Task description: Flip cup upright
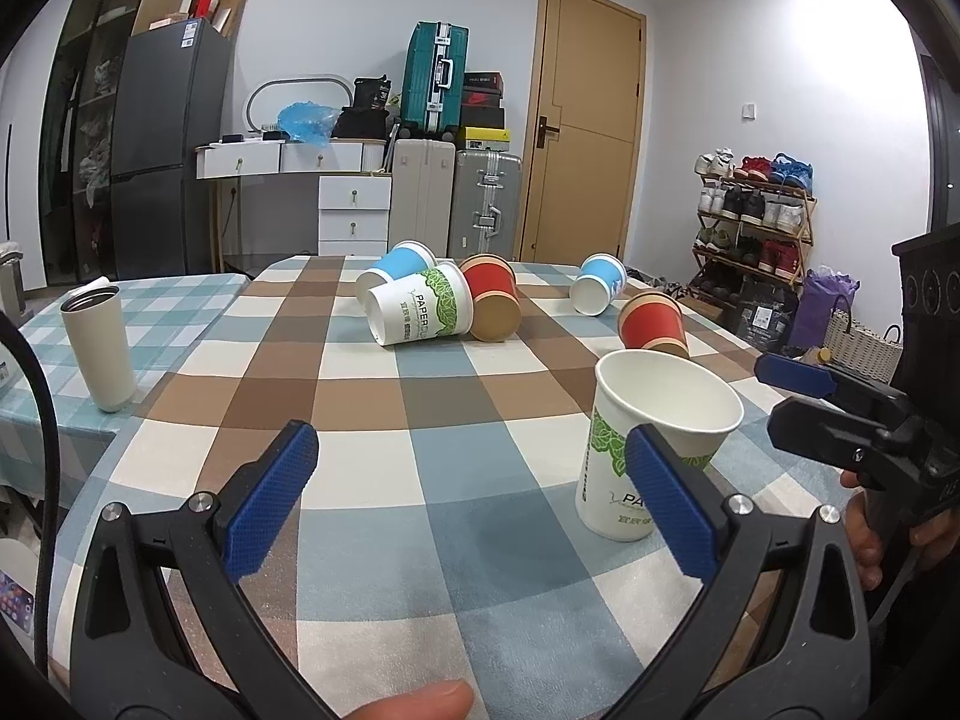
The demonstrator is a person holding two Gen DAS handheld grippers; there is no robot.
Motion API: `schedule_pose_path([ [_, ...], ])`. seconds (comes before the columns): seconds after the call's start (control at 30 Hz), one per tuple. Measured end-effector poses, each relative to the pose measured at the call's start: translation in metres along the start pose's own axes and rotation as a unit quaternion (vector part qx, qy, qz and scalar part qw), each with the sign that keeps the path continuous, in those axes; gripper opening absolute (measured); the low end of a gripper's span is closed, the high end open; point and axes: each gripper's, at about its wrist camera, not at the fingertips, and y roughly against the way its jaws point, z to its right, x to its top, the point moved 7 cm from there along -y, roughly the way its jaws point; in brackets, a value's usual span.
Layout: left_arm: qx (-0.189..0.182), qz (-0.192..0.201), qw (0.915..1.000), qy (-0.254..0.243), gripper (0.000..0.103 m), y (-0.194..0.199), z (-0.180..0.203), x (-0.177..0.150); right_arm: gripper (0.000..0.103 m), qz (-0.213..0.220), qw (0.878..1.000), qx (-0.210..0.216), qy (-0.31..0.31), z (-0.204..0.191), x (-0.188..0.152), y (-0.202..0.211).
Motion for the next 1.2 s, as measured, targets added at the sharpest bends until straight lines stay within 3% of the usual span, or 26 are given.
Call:
schedule_pose_path([
  [1.2,0.0,0.001,1.0,-0.002,0.102,0.0007,0.0016,-0.0012,0.103,-0.005,1.0,0.001,0.003,-0.0015,-0.0018,-0.0007],
])
